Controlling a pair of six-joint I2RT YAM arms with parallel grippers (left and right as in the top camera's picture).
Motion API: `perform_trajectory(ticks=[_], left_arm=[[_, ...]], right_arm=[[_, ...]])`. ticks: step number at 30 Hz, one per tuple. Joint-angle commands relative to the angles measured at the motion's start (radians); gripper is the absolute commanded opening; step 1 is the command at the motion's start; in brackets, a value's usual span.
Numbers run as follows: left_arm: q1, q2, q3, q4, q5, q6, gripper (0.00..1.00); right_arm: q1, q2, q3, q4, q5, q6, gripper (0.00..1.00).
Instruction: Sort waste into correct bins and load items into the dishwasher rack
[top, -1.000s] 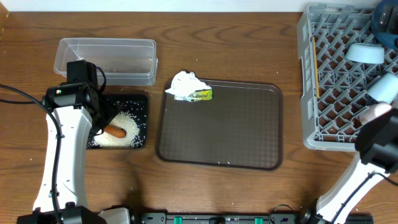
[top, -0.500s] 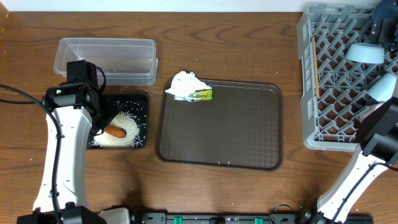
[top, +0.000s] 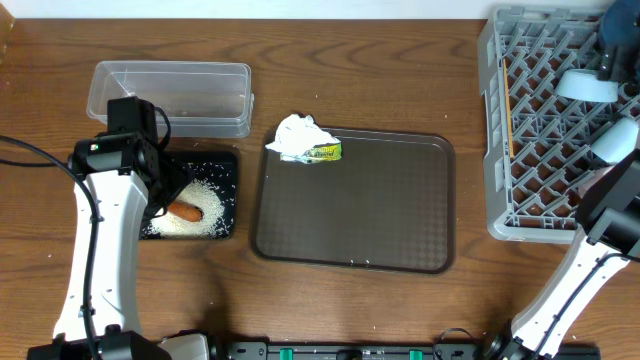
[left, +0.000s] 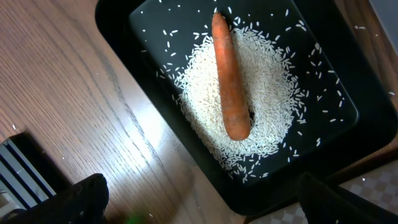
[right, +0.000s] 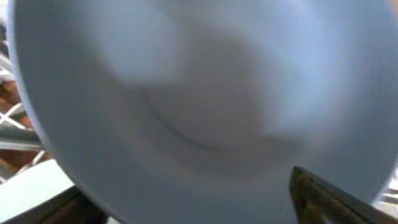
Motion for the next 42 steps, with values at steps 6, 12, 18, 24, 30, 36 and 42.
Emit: perform_trajectory(ticks=[6, 12, 18, 24, 30, 36, 42], left_arm=[[0.003, 0.000, 0.013, -0.003, -0.020, -0.005, 0.99], [0.003, 0.000, 0.013, -0.003, -0.020, -0.005, 0.99], [0.003, 0.000, 0.013, -0.003, -0.020, -0.005, 0.99], [0.003, 0.000, 0.013, -0.003, -0.019, -0.005, 0.99], [0.003, 0.000, 0.013, -0.003, -0.020, -0.005, 0.99], [0.003, 0.000, 0.013, -0.003, -0.020, -0.005, 0.99], [0.003, 0.000, 0.013, -0.003, -0.020, -0.005, 0.99]], right_arm=[[-0.011, 0.024, 0.038, 0.000, 0.001, 0.087, 0.52], [-0.011, 0.014, 0.047, -0.027, -0.086, 0.091, 0.29], [-0.011, -0.020, 0.047, -0.037, -0.105, 0.142, 0.03], [-0.020, -0.101, 0.047, -0.029, -0.331, 0.195, 0.01], [-0.080, -0.147, 0.047, 0.060, -0.729, 0.361, 0.01], [-0.172, -0.143, 0.047, 0.158, -1.007, 0.489, 0.01], [-0.221, -0.139, 0.043, 0.241, -1.150, 0.573, 0.01]])
